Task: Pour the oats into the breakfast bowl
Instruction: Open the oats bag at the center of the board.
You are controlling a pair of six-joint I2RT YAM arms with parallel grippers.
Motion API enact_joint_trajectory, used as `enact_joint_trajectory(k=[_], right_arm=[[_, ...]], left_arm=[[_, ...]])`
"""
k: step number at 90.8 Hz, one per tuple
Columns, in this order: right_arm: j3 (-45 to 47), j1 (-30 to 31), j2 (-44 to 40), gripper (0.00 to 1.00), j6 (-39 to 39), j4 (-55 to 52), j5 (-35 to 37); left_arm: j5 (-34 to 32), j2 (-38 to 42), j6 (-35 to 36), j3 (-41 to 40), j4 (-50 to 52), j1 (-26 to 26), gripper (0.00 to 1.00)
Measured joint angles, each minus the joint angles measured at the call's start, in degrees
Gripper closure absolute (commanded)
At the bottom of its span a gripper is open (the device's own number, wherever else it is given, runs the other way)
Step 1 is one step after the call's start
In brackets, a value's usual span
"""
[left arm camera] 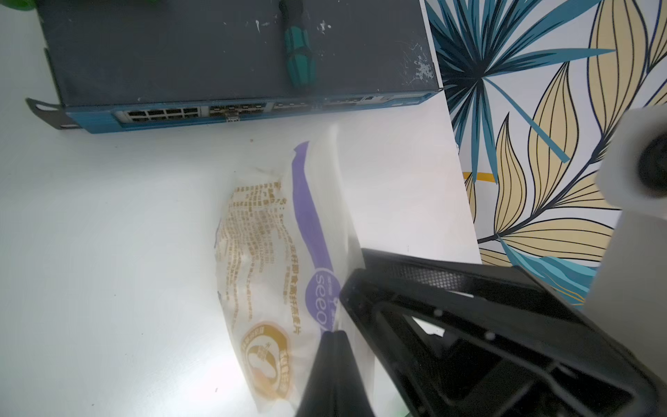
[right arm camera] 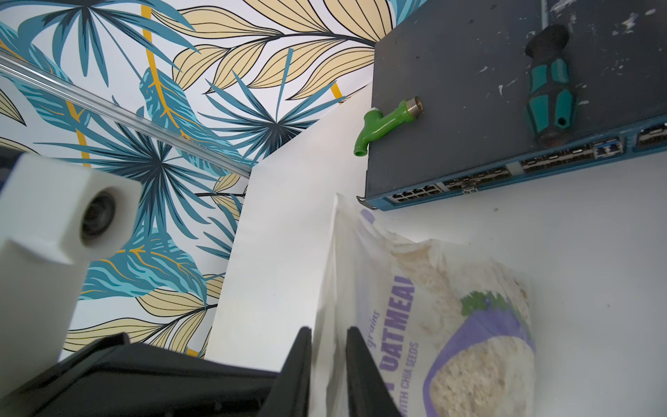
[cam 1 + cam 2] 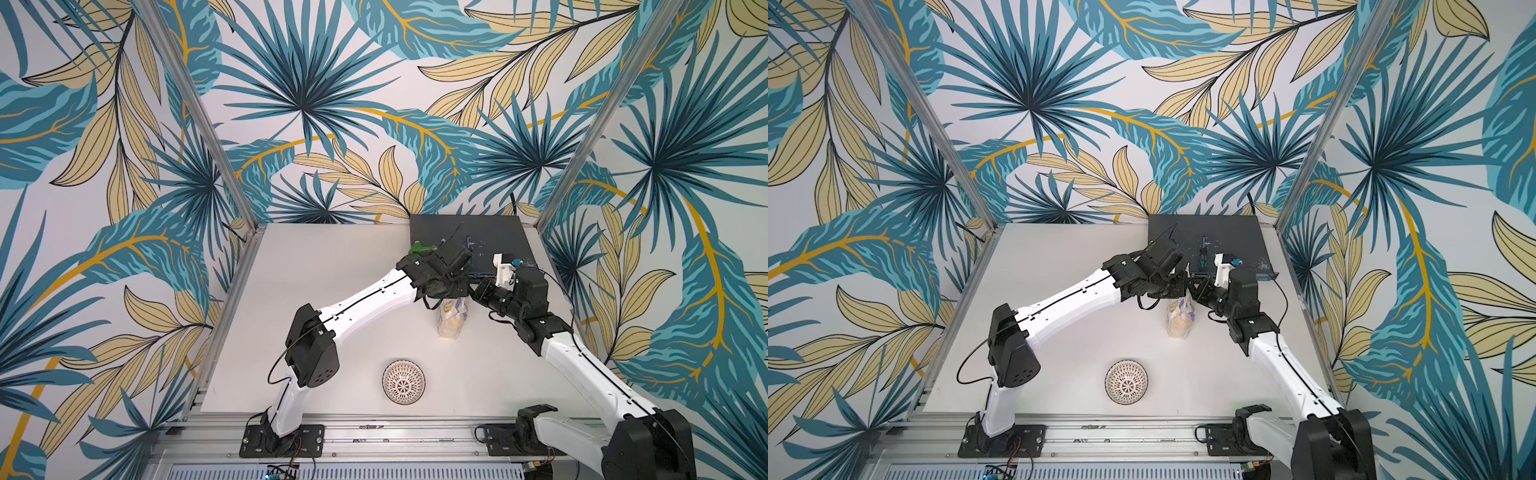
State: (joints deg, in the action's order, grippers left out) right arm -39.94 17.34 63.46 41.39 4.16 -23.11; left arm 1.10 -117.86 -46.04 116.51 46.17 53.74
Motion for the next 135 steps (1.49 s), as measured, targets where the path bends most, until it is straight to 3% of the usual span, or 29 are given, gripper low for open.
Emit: enact_joint_trajectory(k=[46,67,78,102,115,128,135], right_arm=[[1.92,0.02,-2.27,0.80,0.42,-0.15,1.25],[1.68,0.52,-0.66,0.92,-0.09,0.11,1.18],[0.68,1.14,0.70,1.00,-0.44,0.11,1.03],[-0.13,2.16,1.20,1.00,-0.22,0.24,0.79],[-0.13,2.21,1.20,1.00,0.66,0.26,0.57],[-0.15,2.27,1.16,1.00,1.25,0.26,0.52],[-0.50,2.32,1.16,1.00,1.16,-0.24,0.61]], left_arm=[[-0.20,0.00,0.00,0.00,0.09,0.00,1.00],[0.42,0.00,0.20,-0.02,0.09,-0.07,1.00],[0.42,0.00,0.26,-0.02,0.11,-0.28,0.91],[0.37,0.00,0.81,-0.02,0.74,-0.33,0.82],[0.17,0.00,0.81,-0.02,1.25,-0.33,0.86],[-0.02,0.00,0.63,-0.02,1.53,-0.31,1.00],[-0.02,0.00,0.68,0.00,1.79,-0.33,1.00]])
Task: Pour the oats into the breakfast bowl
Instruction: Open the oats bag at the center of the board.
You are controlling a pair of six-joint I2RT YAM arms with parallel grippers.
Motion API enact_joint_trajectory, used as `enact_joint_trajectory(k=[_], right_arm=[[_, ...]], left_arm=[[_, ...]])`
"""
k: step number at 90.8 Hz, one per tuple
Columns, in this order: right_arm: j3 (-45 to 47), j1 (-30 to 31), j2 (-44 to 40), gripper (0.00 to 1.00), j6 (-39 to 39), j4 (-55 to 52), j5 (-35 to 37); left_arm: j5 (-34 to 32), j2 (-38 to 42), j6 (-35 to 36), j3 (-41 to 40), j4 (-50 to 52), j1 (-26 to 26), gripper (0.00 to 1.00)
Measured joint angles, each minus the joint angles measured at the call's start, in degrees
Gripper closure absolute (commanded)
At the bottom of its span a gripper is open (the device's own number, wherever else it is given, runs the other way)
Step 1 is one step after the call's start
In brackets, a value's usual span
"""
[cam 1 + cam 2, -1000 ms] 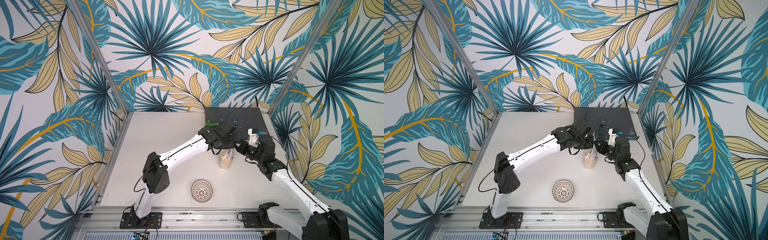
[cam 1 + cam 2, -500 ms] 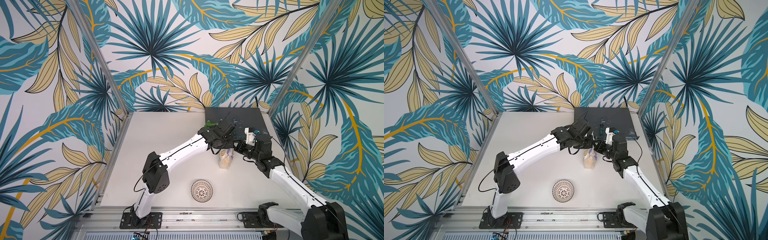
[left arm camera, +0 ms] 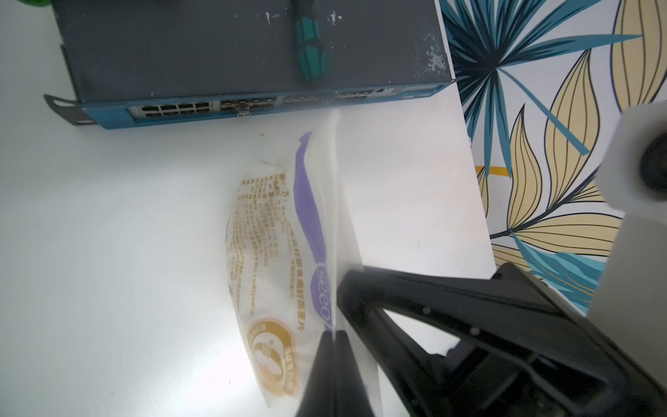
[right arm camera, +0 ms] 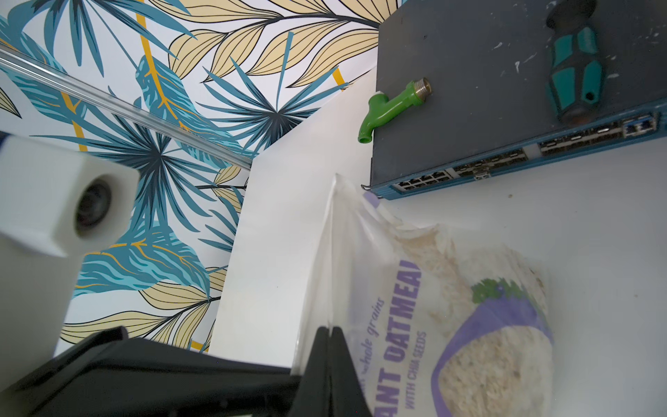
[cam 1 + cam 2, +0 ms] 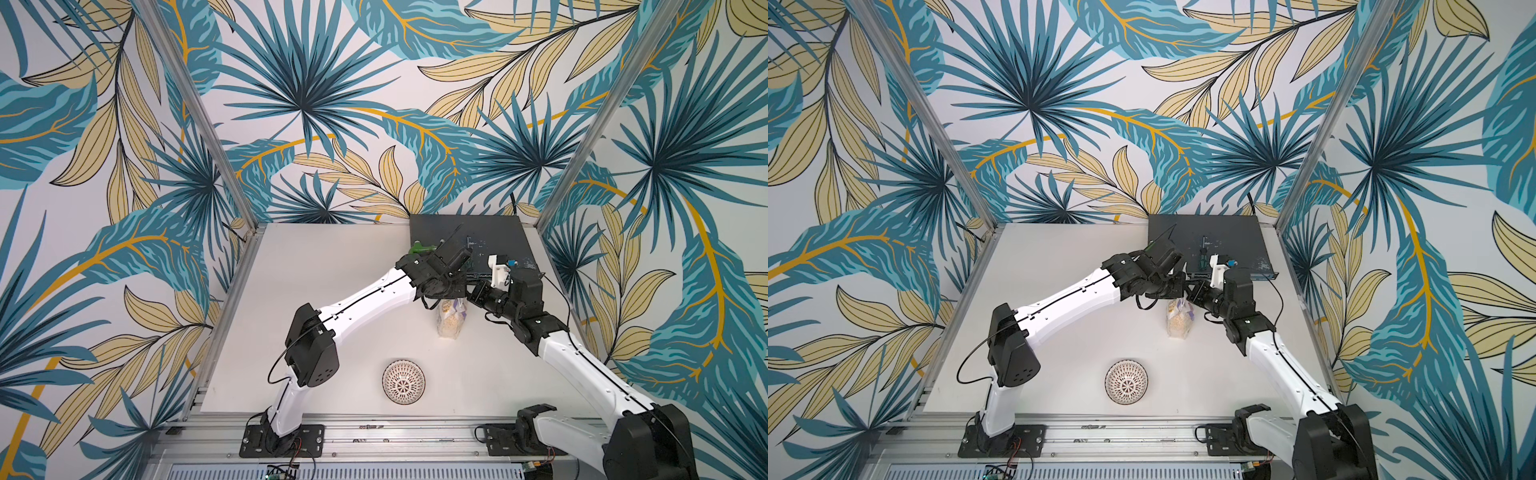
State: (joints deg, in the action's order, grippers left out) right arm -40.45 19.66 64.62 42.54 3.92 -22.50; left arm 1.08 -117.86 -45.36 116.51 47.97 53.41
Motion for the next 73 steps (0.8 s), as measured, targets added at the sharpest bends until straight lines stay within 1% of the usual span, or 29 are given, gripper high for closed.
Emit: enact_joint_trajectory(k=[9,14,20,27,37,46,55,62,73], right_arm=[[-2.97,0.28,0.00,1.00,-2.47,-5.03,1.77],[-6.71,0.59,0.09,1.00,-5.62,-10.69,5.25],[-12.61,0.63,0.94,1.00,-10.21,-18.14,11.47],[-19.39,0.94,2.51,1.00,-15.06,-25.22,17.70],[-26.88,1.92,4.20,1.00,-20.87,-30.42,21.27],[-30.29,2.10,4.85,1.00,-24.20,-31.93,21.86],[-30.69,2.08,5.20,1.00,-25.92,-32.44,20.57],[-29.99,1.97,5.95,1.00,-26.25,-32.20,18.49],[-26.67,1.64,6.71,1.00,-26.14,-28.92,14.99]], left_arm=[[-0.46,-0.59,-0.11,2.82,2.78,-0.35,1.00],[-1.95,-1.05,-0.09,5.75,5.77,-0.74,1.00],[-3.76,-1.03,0.02,8.04,9.20,-1.33,1.00],[-5.46,-0.11,0.31,9.16,10.40,-2.01,1.00],[-5.77,1.97,0.92,9.51,9.55,-2.40,1.00],[-4.98,3.21,1.05,10.10,8.90,-2.29,1.00],[-4.33,3.50,1.01,10.25,8.87,-2.43,1.00],[-3.28,3.50,0.98,10.25,9.57,-2.64,1.00],[-1.92,3.41,0.98,10.23,11.43,-2.99,1.00]])
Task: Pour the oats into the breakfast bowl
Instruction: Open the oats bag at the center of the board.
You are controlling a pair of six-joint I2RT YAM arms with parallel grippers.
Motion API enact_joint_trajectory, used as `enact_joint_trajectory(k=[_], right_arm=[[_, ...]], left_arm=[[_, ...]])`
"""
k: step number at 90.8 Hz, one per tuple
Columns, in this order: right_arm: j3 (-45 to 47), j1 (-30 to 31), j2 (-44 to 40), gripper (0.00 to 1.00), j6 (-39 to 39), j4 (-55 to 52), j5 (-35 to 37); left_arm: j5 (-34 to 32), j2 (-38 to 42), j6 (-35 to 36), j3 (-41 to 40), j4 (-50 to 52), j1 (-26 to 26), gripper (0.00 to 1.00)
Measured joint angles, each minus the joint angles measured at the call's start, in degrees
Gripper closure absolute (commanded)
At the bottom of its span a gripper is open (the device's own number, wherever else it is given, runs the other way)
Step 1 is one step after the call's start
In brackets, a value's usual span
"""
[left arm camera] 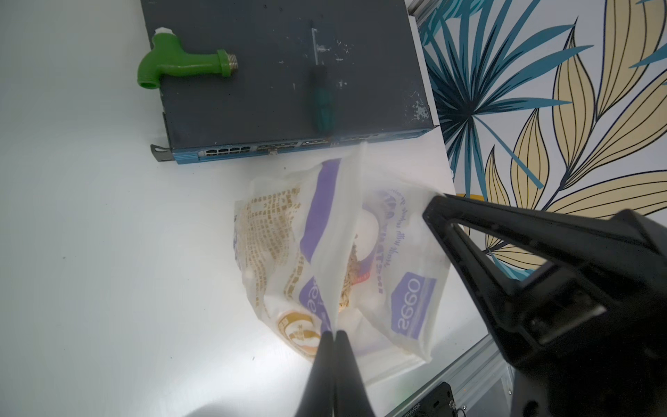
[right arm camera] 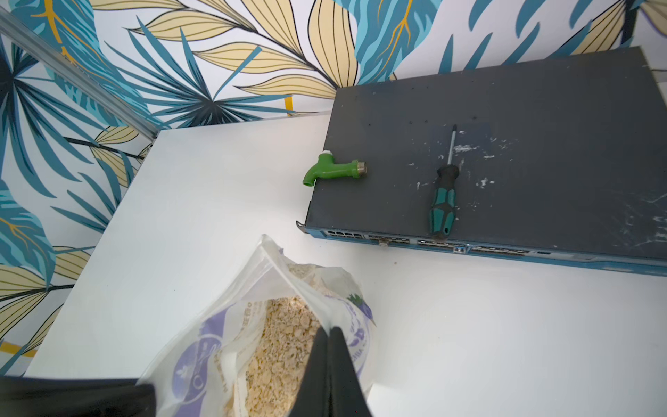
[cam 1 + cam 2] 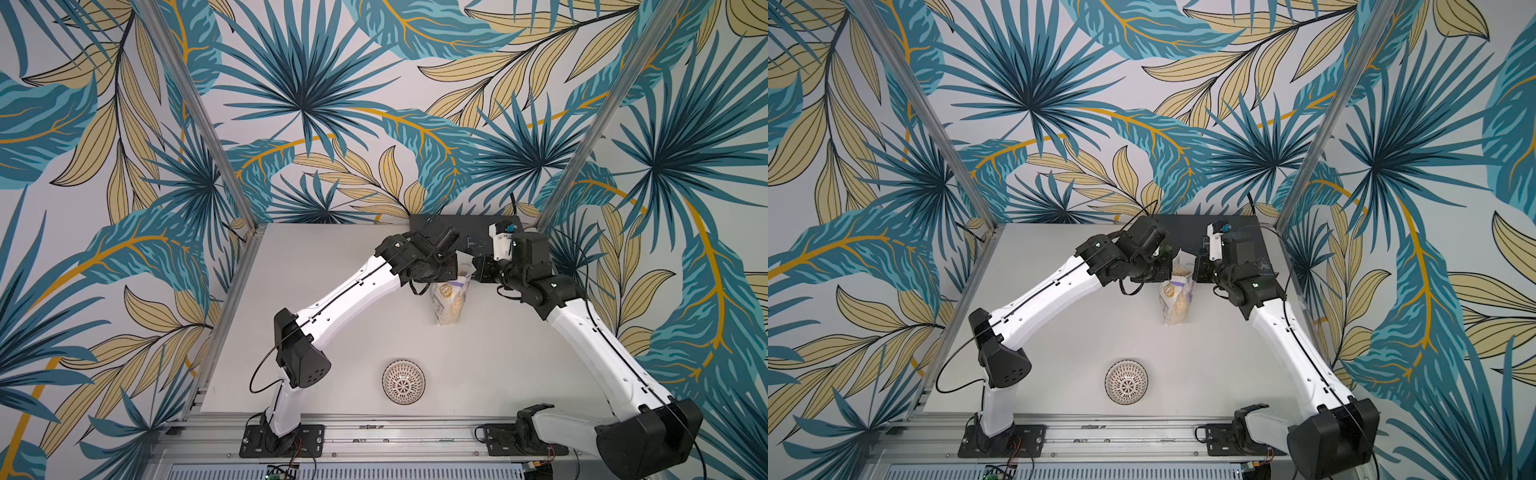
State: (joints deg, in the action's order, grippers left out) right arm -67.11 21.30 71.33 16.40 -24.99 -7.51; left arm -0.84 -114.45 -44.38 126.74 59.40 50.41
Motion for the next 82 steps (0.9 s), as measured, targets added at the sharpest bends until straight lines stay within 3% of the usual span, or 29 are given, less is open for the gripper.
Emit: enact_joint_trajectory(k=[26,45,82], right_arm=[[11.15,-0.20,0.68,1.00,3.80,12.28,-6.54],[12.11,-0.20,1.01,1.00,3.76,15.43,-6.23],[15.02,-0.48,0.24,0.95,6.62,20.28,-8.33]], left_arm=[[-0.59,-1.09,-0.15,-2.34,3.17,-0.50,1.00],[-1.70,-1.92,-0.09,-2.75,3.26,-0.66,1.00],[9.11,-2.25,-4.55,-5.05,-0.87,-5.01,1.00]])
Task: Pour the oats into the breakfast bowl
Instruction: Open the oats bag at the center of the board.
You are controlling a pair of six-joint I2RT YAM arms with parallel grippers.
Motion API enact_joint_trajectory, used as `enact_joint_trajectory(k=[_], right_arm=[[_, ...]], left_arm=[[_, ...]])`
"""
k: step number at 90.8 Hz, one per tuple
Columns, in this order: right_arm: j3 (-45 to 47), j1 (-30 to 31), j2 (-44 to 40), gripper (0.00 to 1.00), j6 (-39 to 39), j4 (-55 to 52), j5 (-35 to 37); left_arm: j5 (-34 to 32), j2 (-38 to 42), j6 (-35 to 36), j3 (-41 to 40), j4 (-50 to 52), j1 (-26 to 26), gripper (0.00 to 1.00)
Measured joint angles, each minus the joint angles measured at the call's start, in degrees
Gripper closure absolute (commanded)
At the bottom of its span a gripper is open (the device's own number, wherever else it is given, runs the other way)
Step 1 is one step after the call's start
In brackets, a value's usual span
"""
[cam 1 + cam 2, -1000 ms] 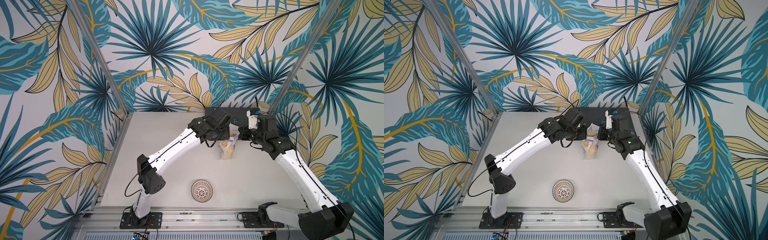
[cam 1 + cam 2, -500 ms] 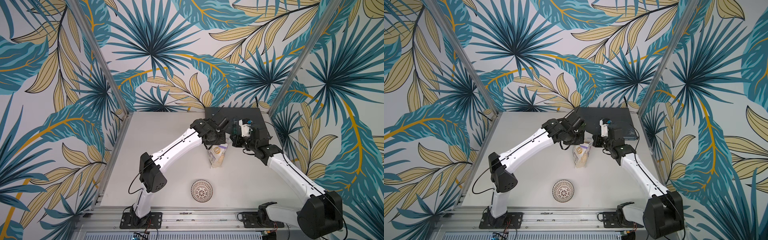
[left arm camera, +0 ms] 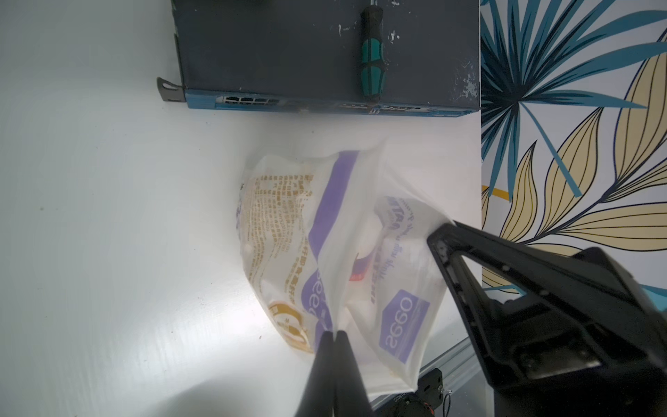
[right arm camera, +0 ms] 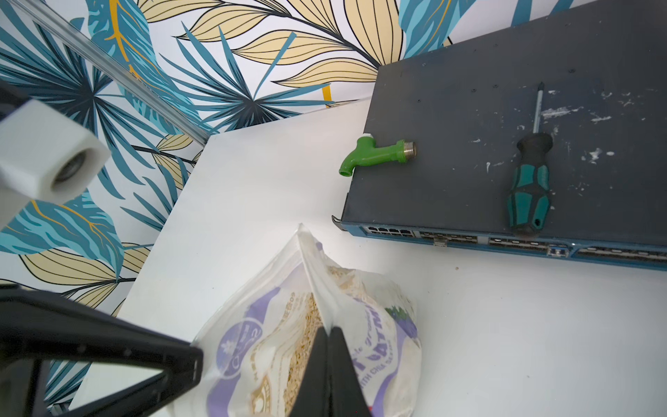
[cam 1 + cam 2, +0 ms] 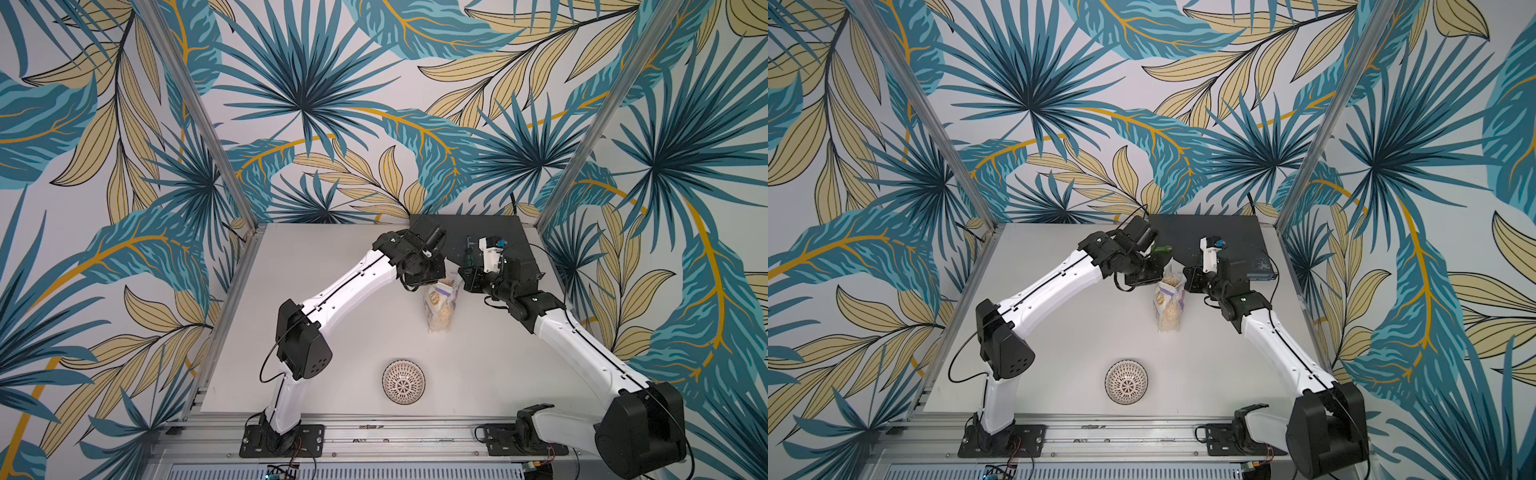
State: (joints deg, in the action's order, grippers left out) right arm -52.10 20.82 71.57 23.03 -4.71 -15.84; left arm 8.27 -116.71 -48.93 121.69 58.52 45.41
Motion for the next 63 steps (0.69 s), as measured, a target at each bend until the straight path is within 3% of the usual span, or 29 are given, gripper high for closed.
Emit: enact_joint_trajectory(k=[19,30,41,48,63], right_arm=[[2.45,-0.26,-1.49,0.82,1.27,3.39,2.69],[3.15,-0.59,-2.67,0.70,1.62,6.05,3.98],[6.16,-0.59,-5.40,0.50,1.57,8.76,4.48],[8.57,-0.59,-8.11,0.30,1.22,9.60,5.03],[14.86,-0.59,-16.44,0.08,0.94,11.91,6.88]], left_arm=[[1.57,-0.04,-2.75,-1.46,-2.23,0.24,1.00],[1.07,-0.04,-3.91,-1.46,-2.19,0.26,1.00],[0.63,-0.04,-4.72,-1.46,-2.19,0.26,1.00],[0.46,-0.04,-5.16,-1.46,-2.16,0.26,1.00],[0.22,-0.44,-6.25,-0.81,-2.03,0.24,1.00]])
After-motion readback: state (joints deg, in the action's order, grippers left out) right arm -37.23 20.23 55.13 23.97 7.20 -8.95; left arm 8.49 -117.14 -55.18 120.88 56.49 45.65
